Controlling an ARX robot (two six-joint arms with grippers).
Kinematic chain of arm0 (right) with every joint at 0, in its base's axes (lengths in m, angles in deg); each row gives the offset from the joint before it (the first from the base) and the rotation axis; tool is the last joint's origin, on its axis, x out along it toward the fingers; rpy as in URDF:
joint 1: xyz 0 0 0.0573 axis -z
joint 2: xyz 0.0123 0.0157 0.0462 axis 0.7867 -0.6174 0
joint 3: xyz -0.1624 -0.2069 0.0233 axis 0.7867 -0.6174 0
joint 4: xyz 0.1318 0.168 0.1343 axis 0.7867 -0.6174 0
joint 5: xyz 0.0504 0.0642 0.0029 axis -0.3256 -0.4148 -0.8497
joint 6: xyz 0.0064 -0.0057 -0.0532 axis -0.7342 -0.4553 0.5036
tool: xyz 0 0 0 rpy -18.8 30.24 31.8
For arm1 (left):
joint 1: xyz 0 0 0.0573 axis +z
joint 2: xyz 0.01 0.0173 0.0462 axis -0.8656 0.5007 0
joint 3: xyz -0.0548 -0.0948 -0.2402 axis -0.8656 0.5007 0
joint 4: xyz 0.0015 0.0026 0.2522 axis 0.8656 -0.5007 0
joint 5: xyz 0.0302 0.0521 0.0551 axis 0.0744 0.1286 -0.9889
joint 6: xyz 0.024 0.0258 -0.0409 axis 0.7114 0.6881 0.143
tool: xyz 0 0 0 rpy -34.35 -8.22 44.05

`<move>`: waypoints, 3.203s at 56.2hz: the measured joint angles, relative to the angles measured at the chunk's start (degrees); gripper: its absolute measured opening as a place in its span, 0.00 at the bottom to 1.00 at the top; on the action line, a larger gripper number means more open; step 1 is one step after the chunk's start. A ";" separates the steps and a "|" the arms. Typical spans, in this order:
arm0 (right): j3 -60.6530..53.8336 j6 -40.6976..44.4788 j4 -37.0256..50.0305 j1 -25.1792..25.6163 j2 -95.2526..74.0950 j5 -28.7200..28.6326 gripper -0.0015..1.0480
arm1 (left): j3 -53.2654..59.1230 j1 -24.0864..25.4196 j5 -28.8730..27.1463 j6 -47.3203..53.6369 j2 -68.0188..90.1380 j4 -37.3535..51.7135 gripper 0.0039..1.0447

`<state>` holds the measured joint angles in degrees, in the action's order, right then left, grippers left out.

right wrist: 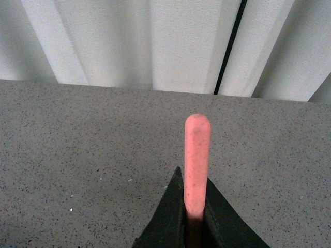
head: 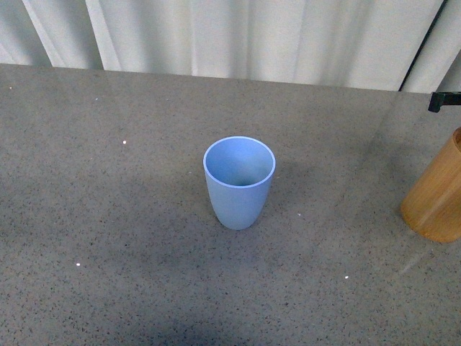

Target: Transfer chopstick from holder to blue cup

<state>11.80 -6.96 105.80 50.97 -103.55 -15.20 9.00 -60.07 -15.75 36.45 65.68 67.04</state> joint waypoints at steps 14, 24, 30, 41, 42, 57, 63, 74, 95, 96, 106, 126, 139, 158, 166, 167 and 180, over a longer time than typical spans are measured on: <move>-1.22 0.02 -0.81 0.00 4.50 -0.15 0.02 | 0.00 0.00 -0.02 0.00 0.00 0.00 0.94; -1.40 1.11 -2.27 -1.57 13.84 1.07 0.02 | 0.00 0.00 0.00 0.00 0.00 0.00 0.94; -0.81 2.34 -4.70 -4.74 21.49 2.67 0.02 | 0.00 0.00 0.00 0.00 0.00 0.00 0.94; 6.54 1.16 -13.49 -16.11 33.77 3.98 0.02 | 0.00 0.00 0.00 0.00 0.00 0.00 0.94; 6.73 0.96 -13.81 -16.70 33.99 3.98 0.02 | 0.00 0.00 0.00 0.00 0.00 0.00 0.94; 5.73 -2.38 -15.37 -31.47 31.04 6.29 0.02 | 0.00 0.00 -0.02 0.00 0.00 0.00 0.94; 4.74 -2.73 -12.48 -33.97 27.98 6.73 0.02 | 0.00 0.00 -0.02 0.00 0.00 0.00 0.94; 4.72 -2.73 -9.16 -34.51 21.44 7.30 0.02 | 0.00 0.00 0.00 0.00 0.00 0.00 0.94; 9.94 -1.44 -6.47 -35.54 10.93 5.97 0.02 | 0.00 0.00 0.00 0.00 0.00 0.00 0.94; 10.23 -1.40 -6.54 -35.58 10.69 5.99 0.02 | 0.00 0.00 0.00 0.00 0.00 0.00 0.94; 11.10 -1.01 -5.73 -35.80 8.59 5.84 0.02 | 0.00 0.00 0.00 0.00 0.00 0.00 0.94; 11.17 -0.83 -2.38 -36.74 3.56 5.84 0.02 | 0.00 0.00 -0.02 0.00 0.00 0.00 0.94; 9.73 -0.87 -1.38 -36.74 2.12 5.81 0.05 | 0.00 0.00 0.00 0.00 0.00 0.00 0.94; 7.26 -2.38 -1.99 -36.57 3.48 6.64 0.61 | 0.00 0.00 -0.02 0.00 0.00 0.00 0.94; 5.49 -2.97 -3.37 -36.17 7.52 7.13 0.86 | 0.00 0.00 0.00 0.00 0.00 0.00 0.94; 5.16 -3.04 -3.54 -36.04 8.13 7.21 0.90 | 0.00 0.00 0.00 0.00 0.00 0.00 0.94; -0.55 -2.54 -7.78 -33.38 18.43 10.91 0.90 | 0.00 0.00 0.00 0.00 0.00 0.00 0.94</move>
<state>11.25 -9.50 98.02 17.59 -85.13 -4.29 9.00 -60.07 -15.75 36.45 65.68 67.04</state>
